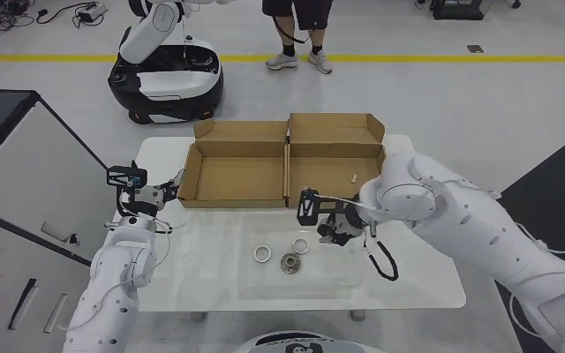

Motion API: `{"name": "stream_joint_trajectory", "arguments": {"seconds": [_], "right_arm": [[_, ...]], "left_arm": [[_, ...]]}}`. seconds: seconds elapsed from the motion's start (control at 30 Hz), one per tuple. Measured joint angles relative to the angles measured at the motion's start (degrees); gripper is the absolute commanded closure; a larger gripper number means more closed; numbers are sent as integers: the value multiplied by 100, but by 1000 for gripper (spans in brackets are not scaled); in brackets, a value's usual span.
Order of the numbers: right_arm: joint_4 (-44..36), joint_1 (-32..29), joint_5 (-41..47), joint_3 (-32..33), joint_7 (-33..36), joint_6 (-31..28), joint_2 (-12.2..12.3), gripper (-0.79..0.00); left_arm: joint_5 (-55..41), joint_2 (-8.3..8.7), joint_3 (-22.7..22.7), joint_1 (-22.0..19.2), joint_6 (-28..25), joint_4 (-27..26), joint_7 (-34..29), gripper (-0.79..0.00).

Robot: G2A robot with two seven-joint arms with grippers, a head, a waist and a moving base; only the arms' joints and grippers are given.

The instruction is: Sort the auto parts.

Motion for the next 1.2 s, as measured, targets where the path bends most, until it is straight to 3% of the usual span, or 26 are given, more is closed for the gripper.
{"name": "stream_joint_trajectory", "arguments": {"seconds": [0.33, 0.7, 0.97, 1.2], "right_arm": [[568, -73, 620, 301, -1236, -1237, 626, 0], [1242, 248, 541, -99, -3448, -3398, 1454, 0], [688, 504, 1094, -97, -3489, -3444, 1682, 0], [290, 505, 991, 44, -4011, -3445, 1771, 0]], "left_arm": [[0, 0, 0, 0, 0, 0, 0, -785], [0, 0, 0, 0, 0, 0, 0, -785], [0, 0, 0, 0, 0, 0, 0, -785], [0, 0, 0, 0, 0, 0, 0, -785]]}}
